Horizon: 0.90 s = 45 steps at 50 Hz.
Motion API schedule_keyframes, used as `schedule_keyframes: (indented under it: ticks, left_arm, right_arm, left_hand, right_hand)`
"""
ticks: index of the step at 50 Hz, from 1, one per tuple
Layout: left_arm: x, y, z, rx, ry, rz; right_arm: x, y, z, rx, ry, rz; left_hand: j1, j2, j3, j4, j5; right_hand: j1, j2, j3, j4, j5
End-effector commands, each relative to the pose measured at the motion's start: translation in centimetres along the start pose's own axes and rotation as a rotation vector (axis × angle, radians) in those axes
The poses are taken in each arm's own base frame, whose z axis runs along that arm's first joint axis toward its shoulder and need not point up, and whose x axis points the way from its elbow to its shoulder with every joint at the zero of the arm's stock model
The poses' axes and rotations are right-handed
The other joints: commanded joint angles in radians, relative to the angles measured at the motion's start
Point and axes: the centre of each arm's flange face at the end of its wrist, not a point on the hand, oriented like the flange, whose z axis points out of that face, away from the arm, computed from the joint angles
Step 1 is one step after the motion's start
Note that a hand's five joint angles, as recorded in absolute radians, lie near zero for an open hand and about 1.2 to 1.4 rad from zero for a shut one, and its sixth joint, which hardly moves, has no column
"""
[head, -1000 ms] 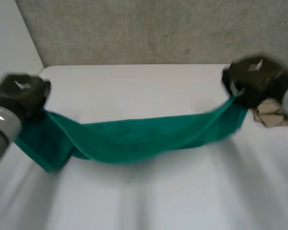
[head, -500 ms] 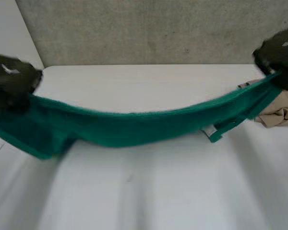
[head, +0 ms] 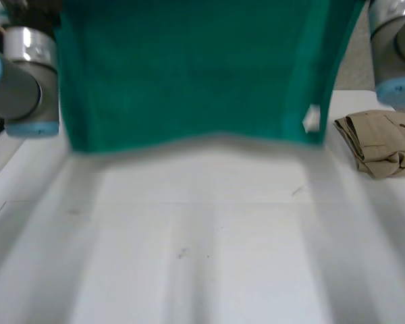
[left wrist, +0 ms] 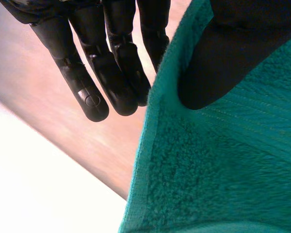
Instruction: Fold the laundry.
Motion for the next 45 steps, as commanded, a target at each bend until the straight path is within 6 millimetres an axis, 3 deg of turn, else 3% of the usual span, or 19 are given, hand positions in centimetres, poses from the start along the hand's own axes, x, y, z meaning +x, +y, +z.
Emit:
schedule_keyframes:
  ticks: [1,9,19,21,26,31,35,40,45]
  left_arm:
    - [-3.1,-3.2,1.1,0.09,-0.117,-0.107]
    - [-0.6,-0.2,-4.3,-0.075,0.042,-0.142]
    - [6.8,6.4,-14.8,-0.349,0.348,-0.141]
    - [7.6,7.1,-16.2,-0.381,0.383,-0.134]
    - [8.8,8.2,-19.7,-0.453,0.494,-0.024]
    - [6.9,7.1,-21.5,-0.486,0.575,0.123]
    - [4.4,4.9,-23.8,-0.542,0.68,0.212]
    - [1.6,2.2,-27.4,-0.669,0.846,0.228]
    - [-1.5,-1.5,-32.1,-0.871,1.114,0.198]
  right_arm:
    - [2.4,-3.2,1.1,0.146,0.114,0.015]
    - [-1.9,1.2,-2.6,-0.055,-0.117,0.031]
    - [-8.1,8.2,-10.8,-0.302,-0.435,0.053]
    - [-9.6,9.9,-12.7,-0.364,-0.49,0.052]
    - [-10.8,11.5,-16.0,-0.491,-0.603,0.02]
    - [-10.4,11.2,-19.3,-0.643,-0.768,-0.019]
    - [-7.8,10.5,-21.8,-0.787,-0.872,-0.06]
    - [-2.4,6.5,-24.2,-0.82,-0.936,-0.175]
    - [0.0,5.0,-26.5,-0.821,-1.01,-0.296]
  left_hand:
    - [0.246,0.198,0.201,0.193,0.254]
    - [0.246,0.198,0.201,0.193,0.254]
    - [0.246,0.198,0.201,0.193,0.254]
    - [0.246,0.198,0.201,0.193,0.254]
    - [0.246,0.198,0.201,0.193,0.254]
    - [0.246,0.198,0.201,0.193,0.254]
    - [0.246,0.198,0.201,0.193,0.254]
    - [0.246,0.198,0.201,0.193,0.254]
    - [0.246,0.198,0.201,0.193,0.254]
  right_hand:
    - [0.408,0.218,0.215,0.207,0.229]
    - [0.408,0.218,0.215,0.207,0.229]
    - [0.408,0.218,0.215,0.207,0.229]
    - [0.408,0.218,0.215,0.207,0.229]
    - [0.408,0.218,0.215,0.207,0.229]
    - [0.408,0.218,0.215,0.207,0.229]
    - [0.408,0.218,0.215,0.207,0.229]
    - [0.408,0.218,0.215,0.207,0.229]
    - [0.408,0.218,0.215,0.207,0.229]
